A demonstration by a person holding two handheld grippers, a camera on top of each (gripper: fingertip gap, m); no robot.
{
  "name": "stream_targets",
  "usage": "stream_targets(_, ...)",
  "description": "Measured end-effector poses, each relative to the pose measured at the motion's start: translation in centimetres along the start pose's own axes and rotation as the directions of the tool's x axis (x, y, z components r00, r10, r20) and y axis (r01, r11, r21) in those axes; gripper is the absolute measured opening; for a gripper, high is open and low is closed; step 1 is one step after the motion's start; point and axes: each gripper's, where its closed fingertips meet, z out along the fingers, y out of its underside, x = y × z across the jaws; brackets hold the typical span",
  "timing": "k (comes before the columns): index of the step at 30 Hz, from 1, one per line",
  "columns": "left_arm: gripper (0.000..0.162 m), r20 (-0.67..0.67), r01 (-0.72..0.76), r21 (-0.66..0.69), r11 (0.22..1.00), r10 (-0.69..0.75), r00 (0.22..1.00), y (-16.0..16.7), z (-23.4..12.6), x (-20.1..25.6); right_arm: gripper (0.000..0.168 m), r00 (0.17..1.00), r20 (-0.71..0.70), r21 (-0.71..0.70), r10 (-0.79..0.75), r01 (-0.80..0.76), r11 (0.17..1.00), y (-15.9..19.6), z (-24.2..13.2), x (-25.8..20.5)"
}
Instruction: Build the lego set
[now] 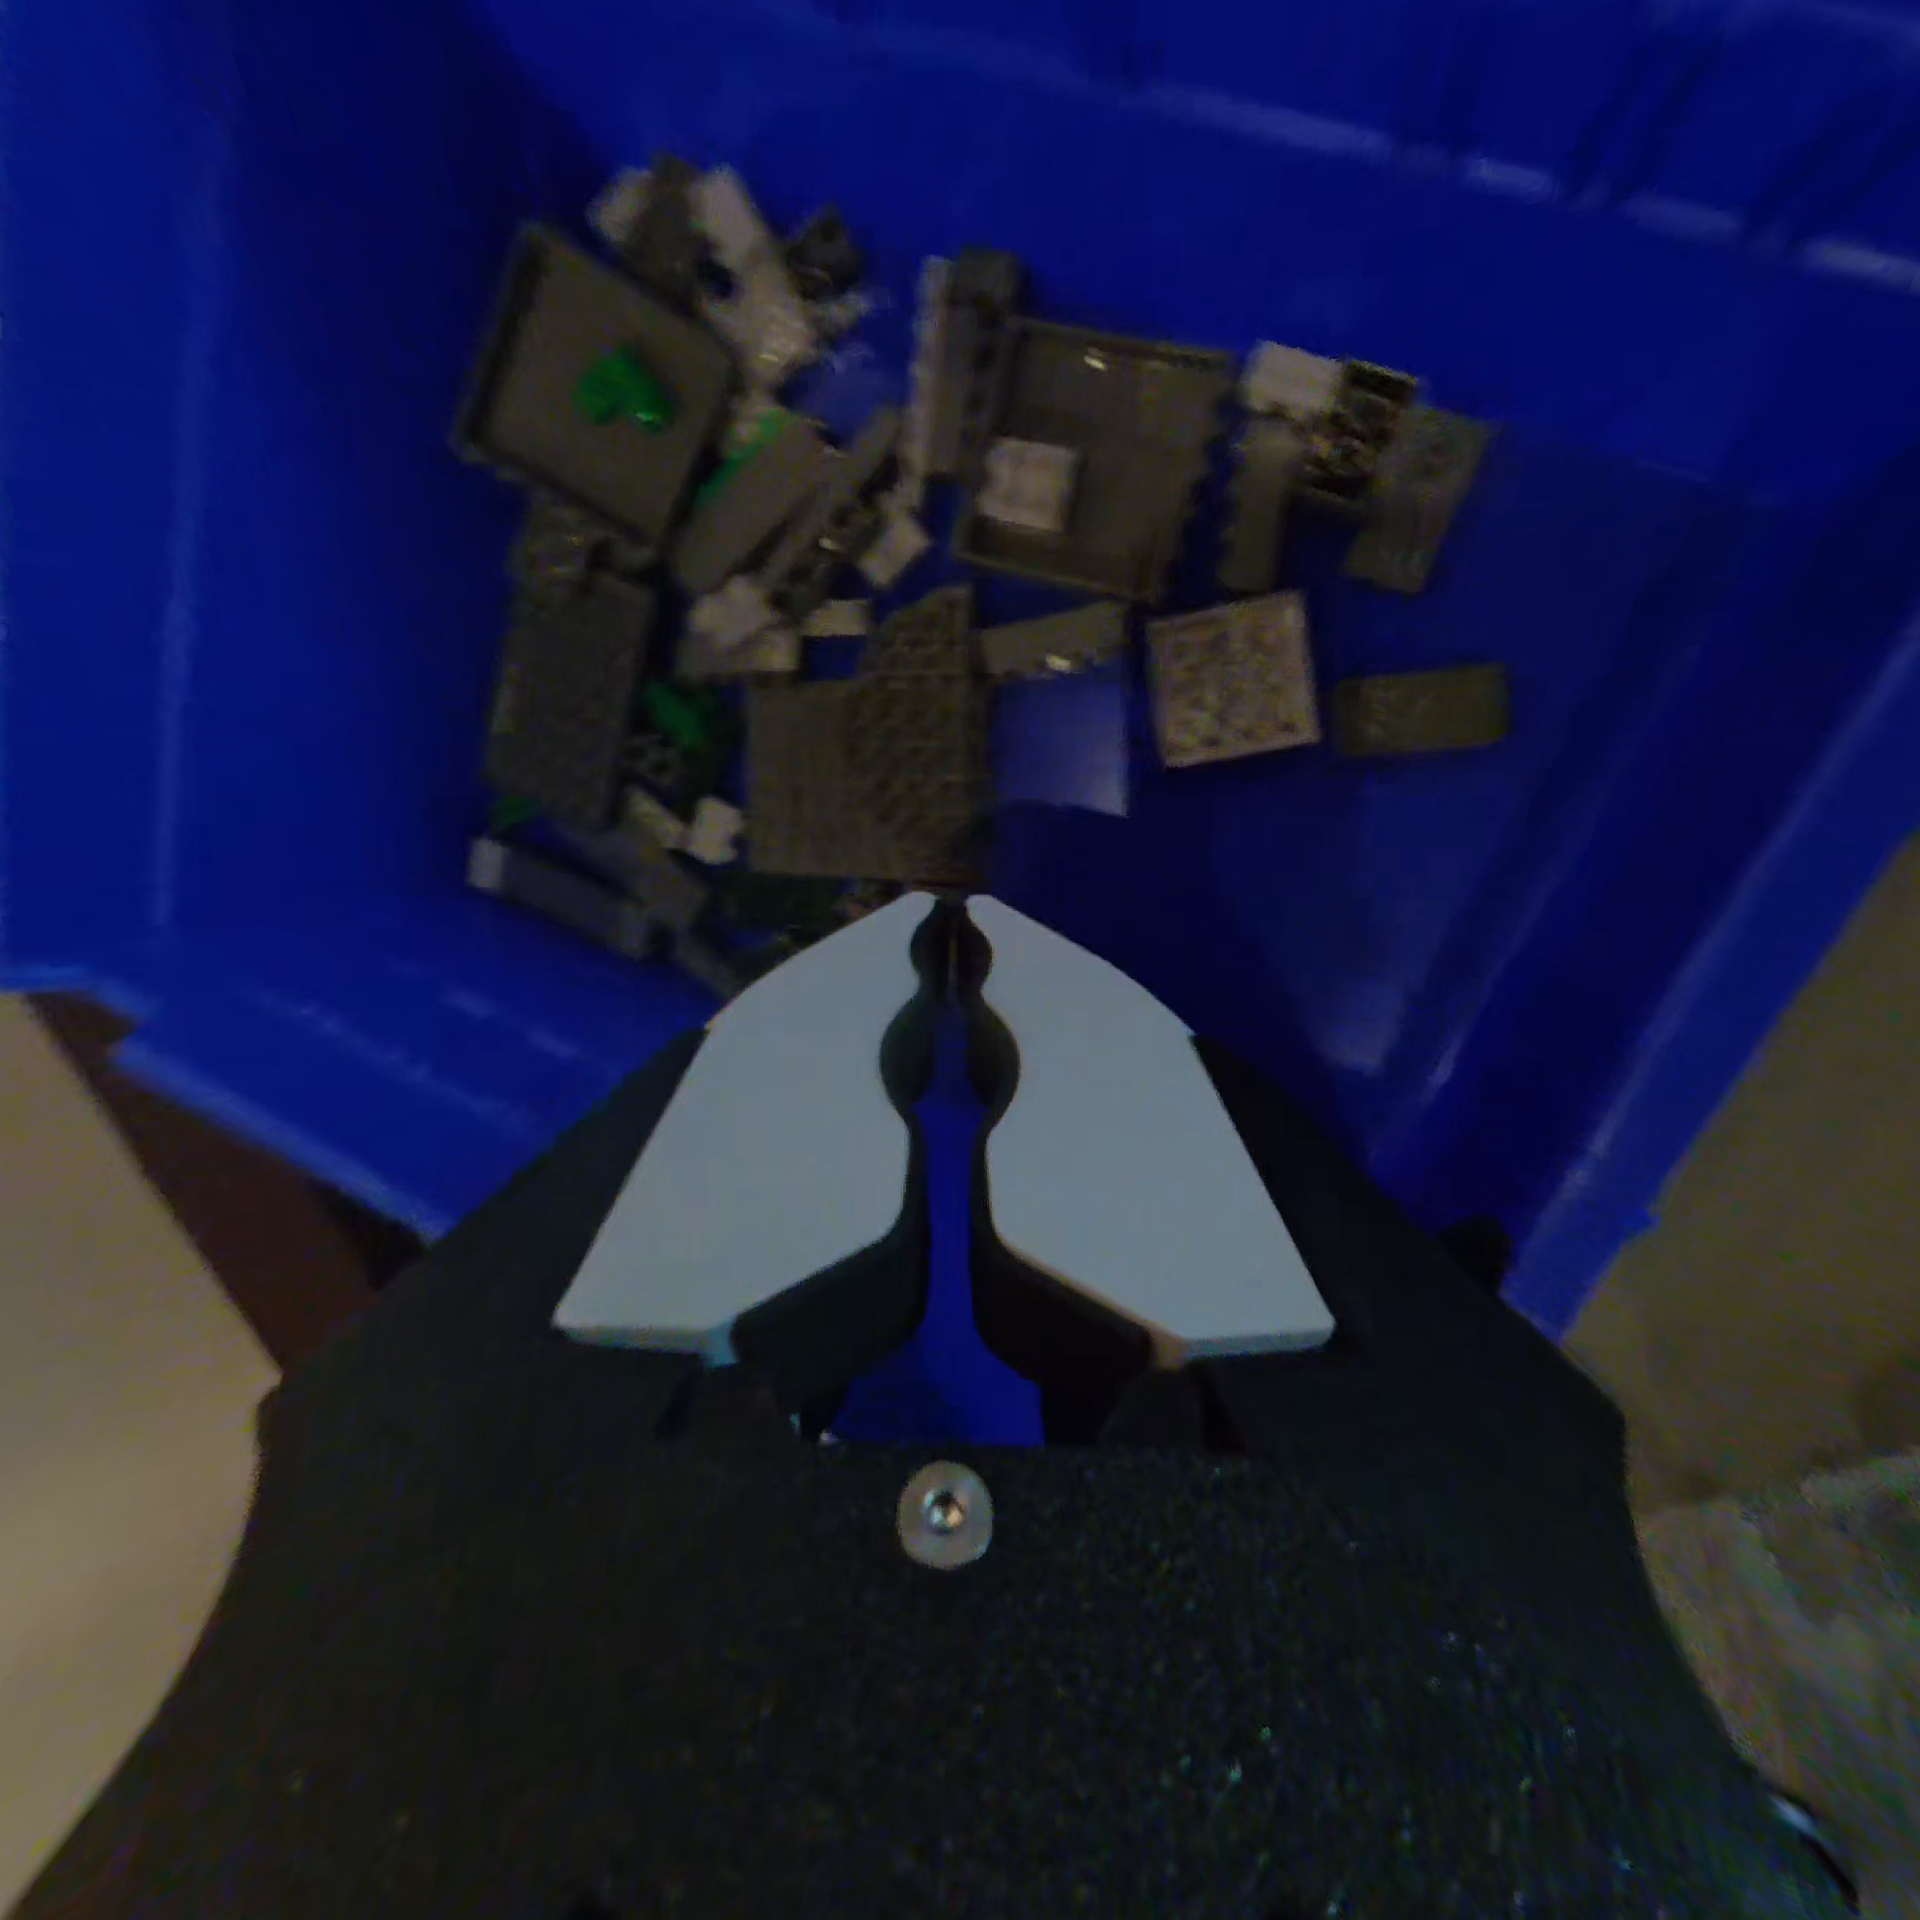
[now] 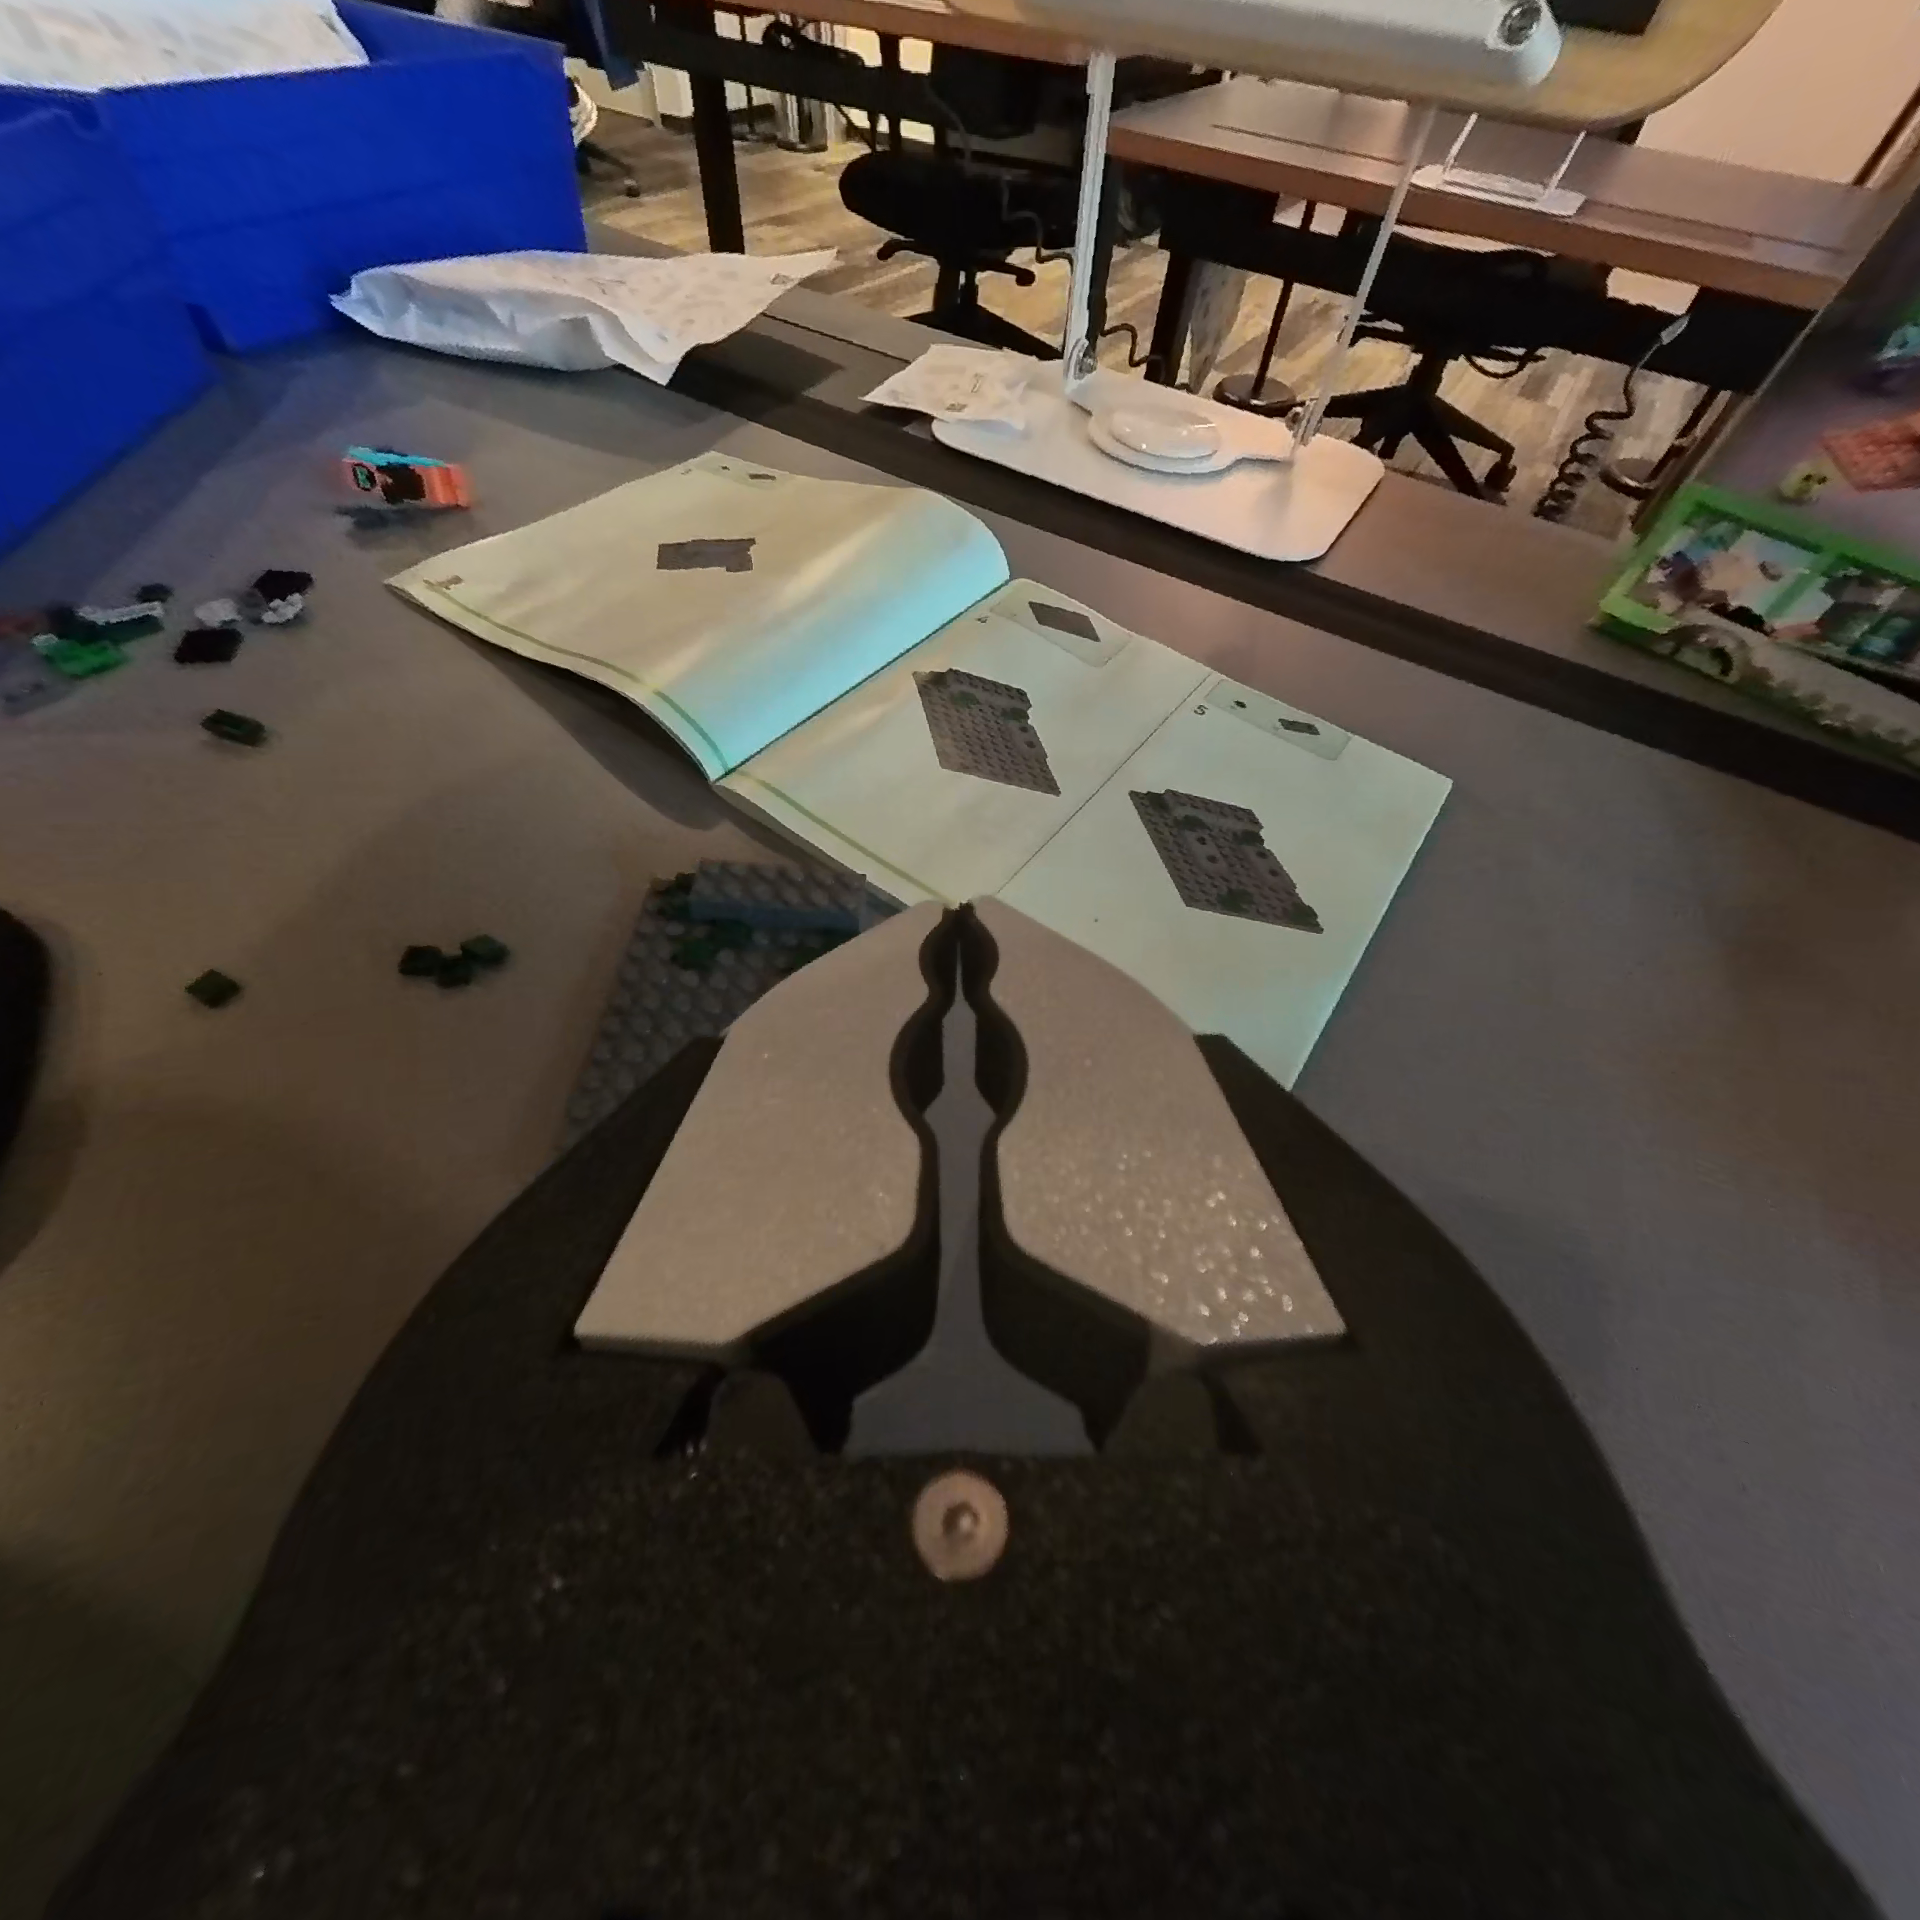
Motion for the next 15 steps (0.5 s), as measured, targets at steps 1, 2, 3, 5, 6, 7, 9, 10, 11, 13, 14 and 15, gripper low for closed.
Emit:
stream_targets(1, 0.01, 0.006, 0.006, 0.005, 1.0, -0.006, 1.0, -0.2, -0.1, -0.6, 0.0, 1.0, -0.001, 0.0, -0.001, 0.001, 1.0, 0.0, 0.0, 0.0)
stream_targets(2, 0.012, 0.003, 0.004, 0.012, 1.0, -0.004, 1.0, -0.5, -0.2, -1.1, 0.0, 1.0, -0.002, 0.001, -0.003, 0.003, 1.0, 0.0, 0.0, 0.0)
stream_targets(3, 0.016, -0.002, 0.0, 0.028, 1.0, 0.0, 1.0, -1.1, -0.2, -1.5, 0.0, 1.0, -0.001, 0.002, -0.002, 0.002, 1.0, 0.0, -0.1, 0.0)
stream_targets(5, 0.025, -0.043, -0.043, 0.061, 0.997, 0.046, 0.998, -2.3, 0.0, -2.0, 0.0, 1.0, -0.001, 0.001, 0.0, 0.0, 1.0, 0.0, -0.1, 0.0)
stream_targets(6, 0.029, -0.066, -0.098, 0.085, 0.992, 0.104, 0.992, -2.9, 0.2, -2.0, 0.0, 1.0, 0.0, 0.001, 0.001, -0.001, 1.0, 0.1, -0.1, 0.0)
stream_targets(7, 0.032, -0.094, -0.151, 0.096, 0.984, 0.16, 0.983, -3.3, 0.6, -2.0, 0.0, 1.0, 0.0, 0.001, 0.001, -0.001, 1.0, 0.1, -0.1, 0.0)
stream_targets(9, 0.034, -0.145, -0.259, 0.086, 0.962, 0.269, 0.952, -3.7, 1.5, -1.8, 0.0, 1.0, -0.002, 0.0, -0.002, 0.002, 1.0, 0.1, -0.2, 0.0)
stream_targets(10, 0.034, -0.15, -0.311, 0.071, 0.948, 0.318, 0.936, -3.8, 2.1, -2.0, 0.0, 1.0, -0.003, 0.0, -0.002, 0.002, 1.0, 0.1, -0.2, 0.1)
stream_targets(11, 0.034, -0.169, -0.341, 0.052, 0.939, 0.345, 0.923, -3.9, 2.7, -2.1, 0.0, 1.0, -0.003, 0.0, -0.001, 0.001, 1.0, 0.1, -0.2, 0.1)
stream_targets(13, 0.032, -0.209, -0.381, 0.042, 0.924, 0.381, 0.901, -4.5, 3.8, -2.1, 0.0, 1.0, -0.005, -0.002, 0.0, 0.0, 1.0, 0.2, -0.2, 0.1)
stream_targets(14, 0.031, -0.219, -0.403, 0.02, 0.915, 0.397, 0.891, -4.5, 4.4, -2.4, 0.0, 1.0, -0.006, -0.004, 0.0, 0.0, 1.0, 0.2, -0.2, 0.1)
stream_targets(15, 0.031, -0.238, -0.422, -0.004, 0.906, 0.409, 0.881, -4.4, 5.1, -2.4, 0.0, 1.0, -0.007, -0.005, 0.0, 0.0, 1.0, 0.2, -0.2, 0.1)
